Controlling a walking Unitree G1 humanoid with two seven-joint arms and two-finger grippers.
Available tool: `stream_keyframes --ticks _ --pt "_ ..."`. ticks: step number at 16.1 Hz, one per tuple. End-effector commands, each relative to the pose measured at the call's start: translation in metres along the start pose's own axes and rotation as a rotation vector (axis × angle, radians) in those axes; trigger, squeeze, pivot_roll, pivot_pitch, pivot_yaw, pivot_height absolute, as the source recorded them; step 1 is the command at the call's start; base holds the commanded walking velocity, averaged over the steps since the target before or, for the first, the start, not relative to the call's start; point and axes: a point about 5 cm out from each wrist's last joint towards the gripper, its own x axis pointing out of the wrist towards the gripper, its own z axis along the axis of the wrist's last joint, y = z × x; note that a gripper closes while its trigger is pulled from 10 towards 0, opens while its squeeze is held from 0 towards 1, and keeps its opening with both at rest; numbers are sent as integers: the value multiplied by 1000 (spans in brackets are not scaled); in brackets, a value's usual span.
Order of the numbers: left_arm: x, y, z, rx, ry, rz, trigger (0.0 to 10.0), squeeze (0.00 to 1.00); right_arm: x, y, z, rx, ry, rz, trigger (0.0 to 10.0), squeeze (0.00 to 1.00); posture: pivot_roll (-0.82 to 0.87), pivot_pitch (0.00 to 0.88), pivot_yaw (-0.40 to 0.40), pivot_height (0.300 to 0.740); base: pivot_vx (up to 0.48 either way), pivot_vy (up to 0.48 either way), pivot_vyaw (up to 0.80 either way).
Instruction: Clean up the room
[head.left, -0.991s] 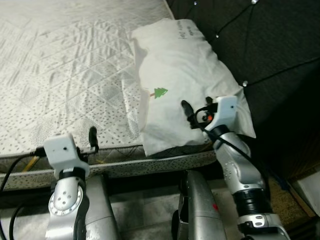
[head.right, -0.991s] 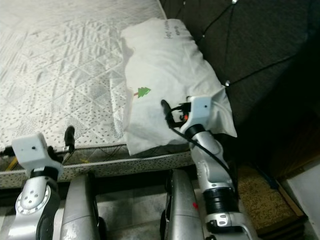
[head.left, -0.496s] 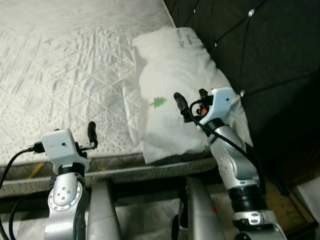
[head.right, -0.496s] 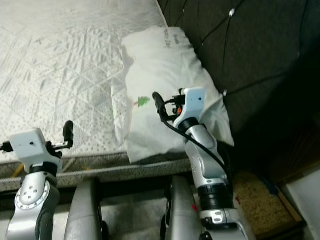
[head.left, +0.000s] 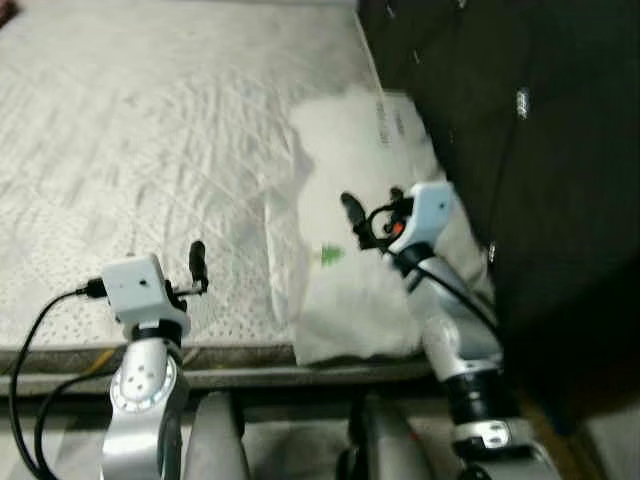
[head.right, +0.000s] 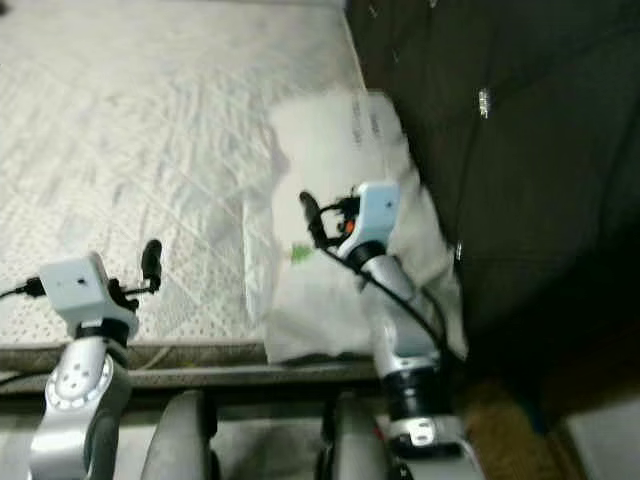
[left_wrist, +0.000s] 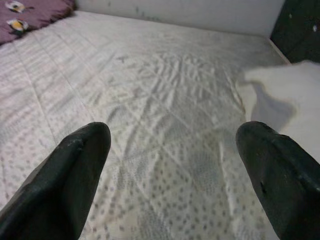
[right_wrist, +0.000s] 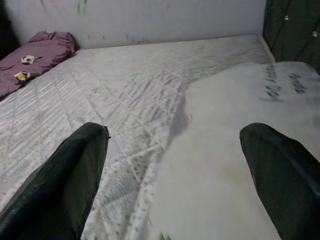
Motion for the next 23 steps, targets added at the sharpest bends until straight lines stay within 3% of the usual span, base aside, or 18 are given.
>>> stream_keyframes --ticks 1,5,11,15,19,23 --pt "0 -2 -4 -7 13 -6 10000 0 -2 -7 -6 0 16 -40 10000 0 68 43 -78 738 0 0 0" --pt "5 -5 -5 0 17 -35 10000 0 1 -4 -4 -10 -2 -47 10000 0 54 31 -57 740 0 0 0" --pt "8 -10 -6 0 12 -57 10000 0 0 -19 -9 -25 26 -100 10000 0 46 36 -62 740 0 0 -133" --pt "9 -7 -5 -26 15 -43 10000 0 4 -7 -10 -25 22 -65 10000 0 42 67 -52 740 0 0 -791" --pt "10 -9 -3 -36 7 -45 10000 0 8 -4 -9 -25 16 -51 10000 0 43 66 -55 740 0 308 -644" --pt "9 -8 -4 -39 12 -41 10000 0 8 -7 -8 -34 16 -51 10000 0 42 66 -56 740 0 388 0"
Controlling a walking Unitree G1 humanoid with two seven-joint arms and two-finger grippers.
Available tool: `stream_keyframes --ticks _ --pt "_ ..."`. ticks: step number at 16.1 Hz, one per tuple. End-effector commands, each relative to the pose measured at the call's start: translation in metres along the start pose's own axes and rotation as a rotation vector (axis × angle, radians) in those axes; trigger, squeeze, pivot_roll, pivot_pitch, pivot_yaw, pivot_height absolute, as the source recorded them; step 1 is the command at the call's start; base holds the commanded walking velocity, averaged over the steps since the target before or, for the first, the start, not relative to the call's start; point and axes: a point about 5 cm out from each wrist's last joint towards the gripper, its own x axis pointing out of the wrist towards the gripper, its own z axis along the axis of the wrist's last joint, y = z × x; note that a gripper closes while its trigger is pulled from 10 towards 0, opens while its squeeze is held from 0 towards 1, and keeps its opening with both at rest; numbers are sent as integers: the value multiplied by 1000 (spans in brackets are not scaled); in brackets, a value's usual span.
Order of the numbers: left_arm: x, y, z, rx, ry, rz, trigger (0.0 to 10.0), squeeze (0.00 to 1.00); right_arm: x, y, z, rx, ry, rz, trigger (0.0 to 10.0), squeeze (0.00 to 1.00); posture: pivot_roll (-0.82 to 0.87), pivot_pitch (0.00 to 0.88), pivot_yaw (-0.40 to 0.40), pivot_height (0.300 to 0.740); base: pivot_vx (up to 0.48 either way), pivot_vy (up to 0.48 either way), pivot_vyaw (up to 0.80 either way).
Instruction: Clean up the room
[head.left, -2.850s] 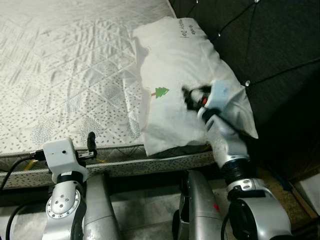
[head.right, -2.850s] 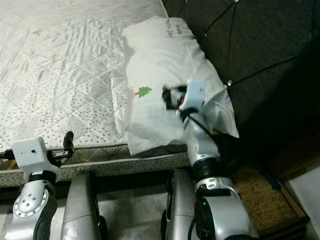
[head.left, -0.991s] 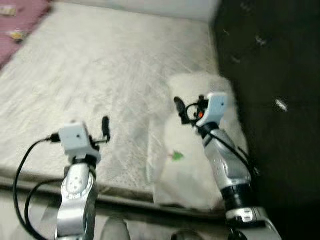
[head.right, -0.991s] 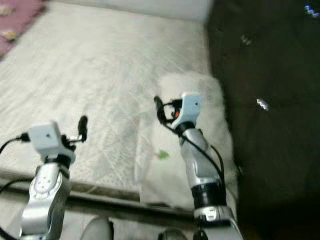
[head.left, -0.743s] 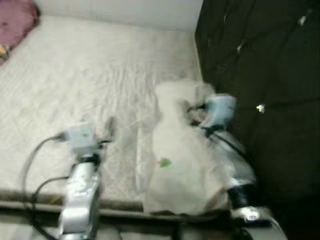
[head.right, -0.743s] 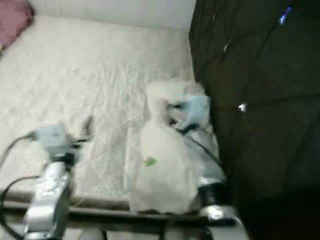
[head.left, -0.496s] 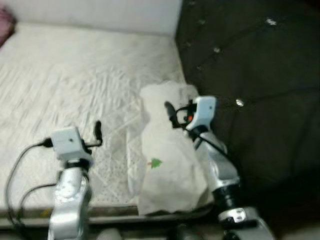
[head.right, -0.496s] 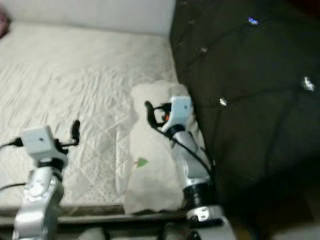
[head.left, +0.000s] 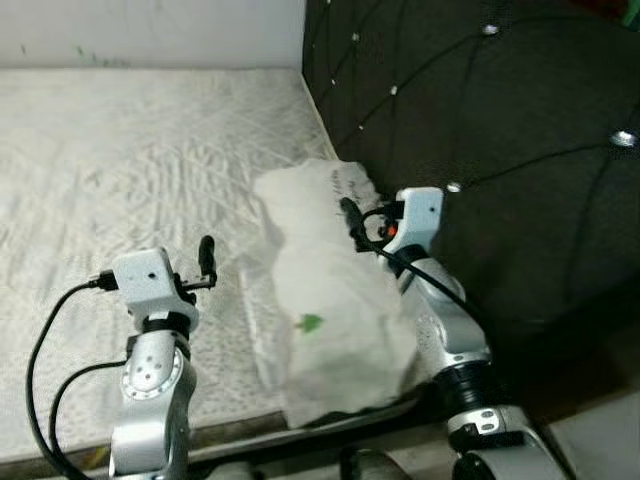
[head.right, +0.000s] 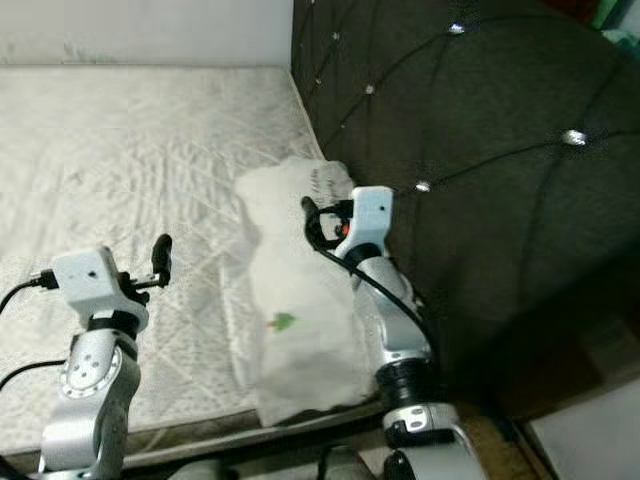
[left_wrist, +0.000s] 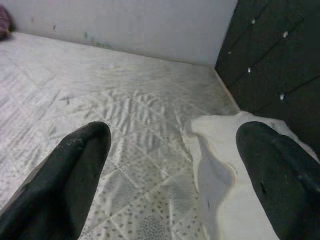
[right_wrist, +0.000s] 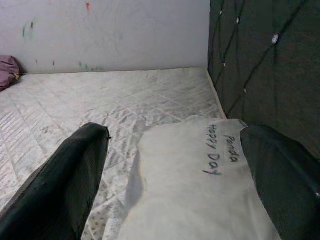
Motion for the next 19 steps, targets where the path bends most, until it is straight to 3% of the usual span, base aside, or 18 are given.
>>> stream_keyframes --ticks 1,10,19 --pt "0 0 0 3 3 -2 10000 0 1 0 2 0 -10 10 10000 0 42 66 -56 740 0 480 0" --pt "-1 0 -1 10 4 6 10000 0 -1 0 0 -37 -8 37 10000 0 43 58 -61 740 0 455 0" --pt "-2 1 -1 15 -3 14 10000 0 0 3 -2 -39 -10 54 10000 0 49 53 -70 740 0 0 0"
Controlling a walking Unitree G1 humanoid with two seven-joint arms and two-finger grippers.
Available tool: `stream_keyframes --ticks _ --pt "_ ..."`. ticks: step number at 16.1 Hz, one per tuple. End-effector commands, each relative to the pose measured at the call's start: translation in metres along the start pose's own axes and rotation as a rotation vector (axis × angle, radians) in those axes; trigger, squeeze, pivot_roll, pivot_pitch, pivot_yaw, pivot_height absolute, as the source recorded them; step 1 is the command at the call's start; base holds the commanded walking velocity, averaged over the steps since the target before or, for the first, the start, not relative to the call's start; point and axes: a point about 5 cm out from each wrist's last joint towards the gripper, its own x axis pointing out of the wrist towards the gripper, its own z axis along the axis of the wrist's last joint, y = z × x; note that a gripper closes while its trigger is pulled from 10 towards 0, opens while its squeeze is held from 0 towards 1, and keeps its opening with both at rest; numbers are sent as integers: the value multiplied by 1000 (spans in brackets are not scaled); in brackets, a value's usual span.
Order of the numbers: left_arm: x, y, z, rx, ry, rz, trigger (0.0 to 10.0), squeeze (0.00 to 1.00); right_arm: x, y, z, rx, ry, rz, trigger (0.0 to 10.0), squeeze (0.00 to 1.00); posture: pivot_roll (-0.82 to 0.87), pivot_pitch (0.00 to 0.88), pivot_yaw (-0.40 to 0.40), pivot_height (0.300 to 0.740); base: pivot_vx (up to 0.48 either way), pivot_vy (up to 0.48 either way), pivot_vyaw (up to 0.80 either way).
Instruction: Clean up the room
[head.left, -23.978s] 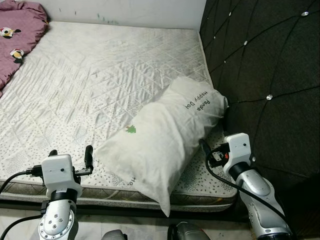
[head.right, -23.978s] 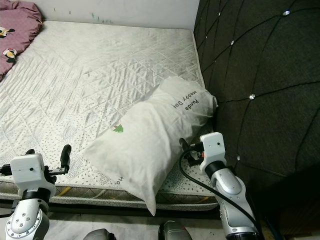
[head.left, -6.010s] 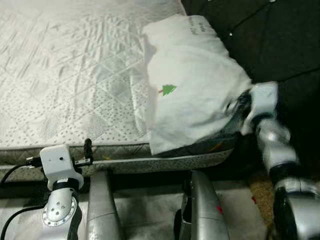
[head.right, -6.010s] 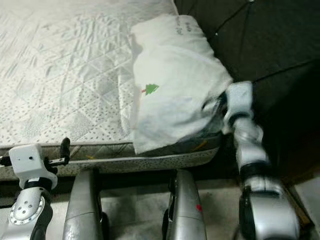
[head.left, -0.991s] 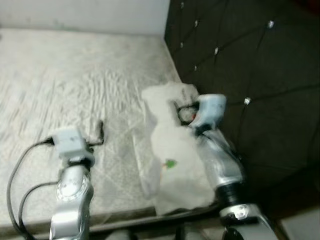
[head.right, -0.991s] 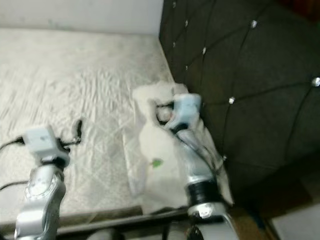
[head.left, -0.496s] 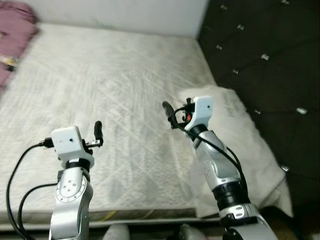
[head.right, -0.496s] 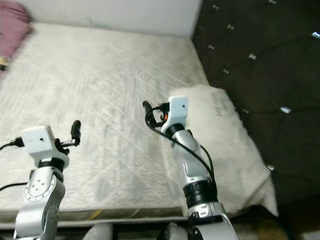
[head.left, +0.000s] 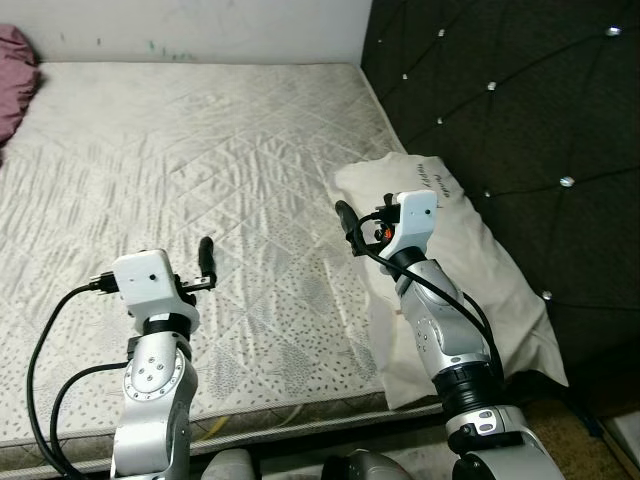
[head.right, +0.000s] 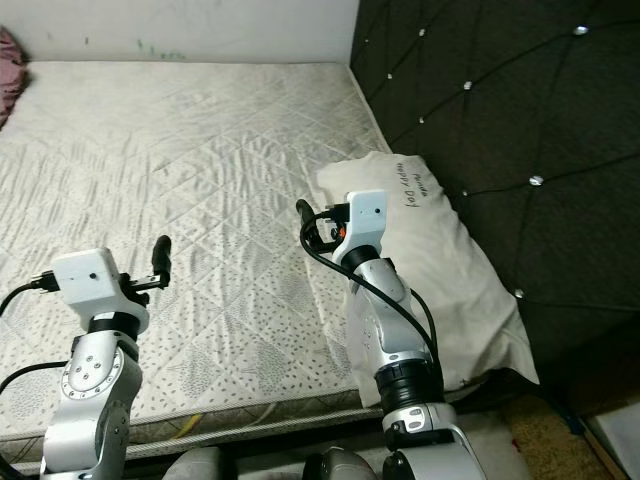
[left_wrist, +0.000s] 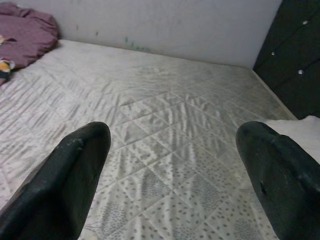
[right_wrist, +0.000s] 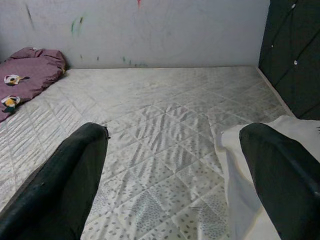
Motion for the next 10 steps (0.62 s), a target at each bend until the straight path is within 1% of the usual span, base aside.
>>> stream_keyframes --ticks 1,5,10 --pt "0 -1 1 -2 -4 -3 10000 0 0 -3 1 -15 -4 3 10000 0 51 53 -71 740 0 0 0" --pt "0 0 2 -2 -3 -1 10000 0 0 2 2 -31 -17 23 10000 0 48 64 -63 740 0 0 800" --pt "0 0 1 -4 0 7 10000 0 1 2 3 -36 -20 33 10000 0 47 71 -64 740 0 0 800"
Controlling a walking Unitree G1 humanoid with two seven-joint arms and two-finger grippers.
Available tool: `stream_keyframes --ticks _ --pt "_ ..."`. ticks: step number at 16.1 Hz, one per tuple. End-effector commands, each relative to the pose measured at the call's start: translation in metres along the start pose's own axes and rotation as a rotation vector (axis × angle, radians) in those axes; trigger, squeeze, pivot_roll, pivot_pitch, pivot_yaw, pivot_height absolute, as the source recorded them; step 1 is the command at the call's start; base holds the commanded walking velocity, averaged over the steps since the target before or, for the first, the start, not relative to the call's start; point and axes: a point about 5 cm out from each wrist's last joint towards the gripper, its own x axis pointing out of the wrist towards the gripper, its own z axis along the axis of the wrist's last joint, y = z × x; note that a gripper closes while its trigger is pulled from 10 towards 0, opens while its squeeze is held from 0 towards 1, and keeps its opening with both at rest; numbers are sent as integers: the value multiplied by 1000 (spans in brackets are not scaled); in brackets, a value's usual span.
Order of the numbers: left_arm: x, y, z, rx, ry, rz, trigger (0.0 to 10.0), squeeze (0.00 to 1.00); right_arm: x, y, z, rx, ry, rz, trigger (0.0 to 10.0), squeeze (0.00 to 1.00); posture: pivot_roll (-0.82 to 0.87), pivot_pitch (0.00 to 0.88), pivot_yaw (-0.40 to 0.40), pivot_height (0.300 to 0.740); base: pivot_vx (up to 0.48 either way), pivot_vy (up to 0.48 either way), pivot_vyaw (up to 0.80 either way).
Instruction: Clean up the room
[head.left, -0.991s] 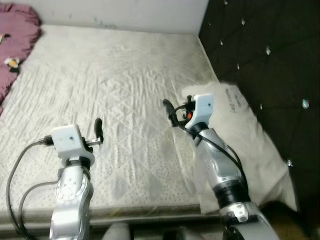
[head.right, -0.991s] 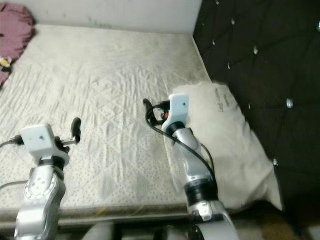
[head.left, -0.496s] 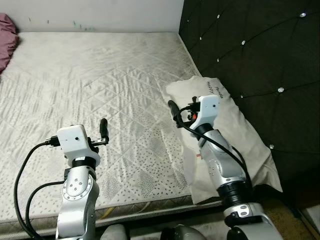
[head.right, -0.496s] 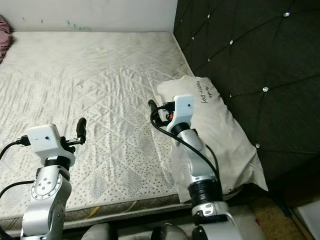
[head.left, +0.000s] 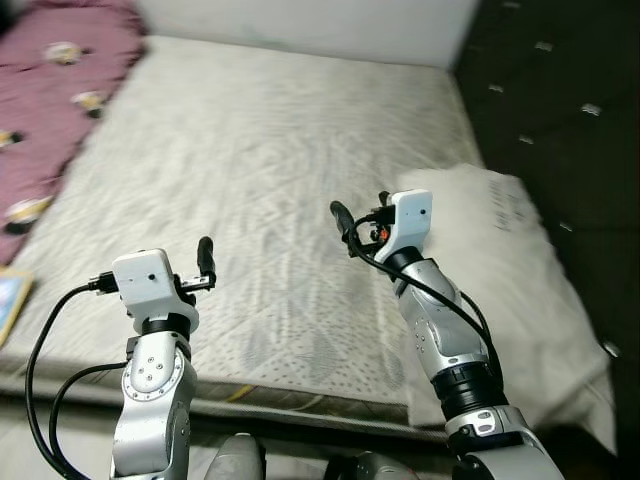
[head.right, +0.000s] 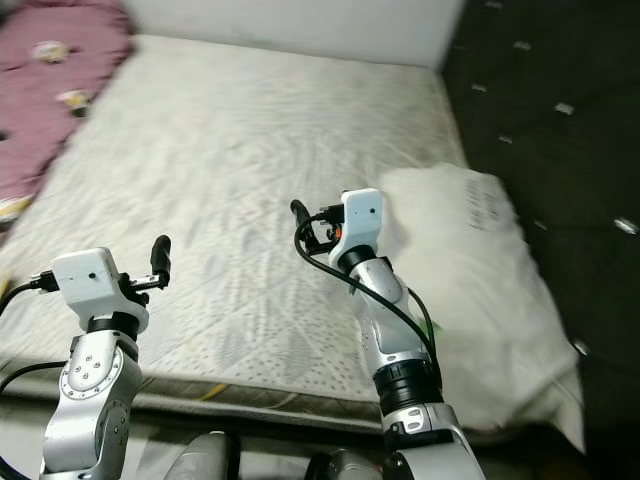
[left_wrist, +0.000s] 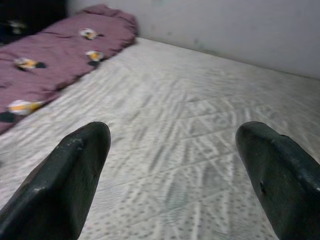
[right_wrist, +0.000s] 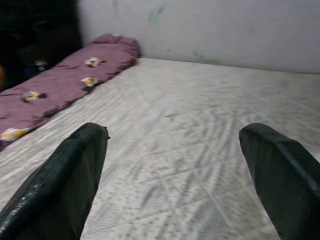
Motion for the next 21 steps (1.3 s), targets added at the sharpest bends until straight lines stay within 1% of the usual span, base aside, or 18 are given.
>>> stream_keyframes --ticks 1,4,6,14,18,21 --pt "0 -1 1 -5 -2 0 10000 0 1 -2 3 -9 -6 5 10000 0 46 72 -64 740 0 0 800" --pt "0 -1 1 -5 -2 0 10000 0 1 -1 2 -10 -8 11 10000 0 45 76 -64 740 0 0 800" --pt "0 -1 1 -4 -1 -4 10000 0 1 -1 1 4 -2 5 10000 0 44 77 -63 740 0 446 0" --pt "0 -1 1 -4 3 -8 10000 0 1 -2 1 8 -2 -5 10000 0 46 77 -62 740 0 480 0" --pt "-1 0 -2 -2 12 -5 10000 0 0 -6 2 12 -5 -16 10000 0 42 74 -62 740 0 480 0" --pt "-8 12 -6 19 31 22 10000 0 -8 -17 0 3 10 -48 10000 0 39 70 -63 740 0 480 0"
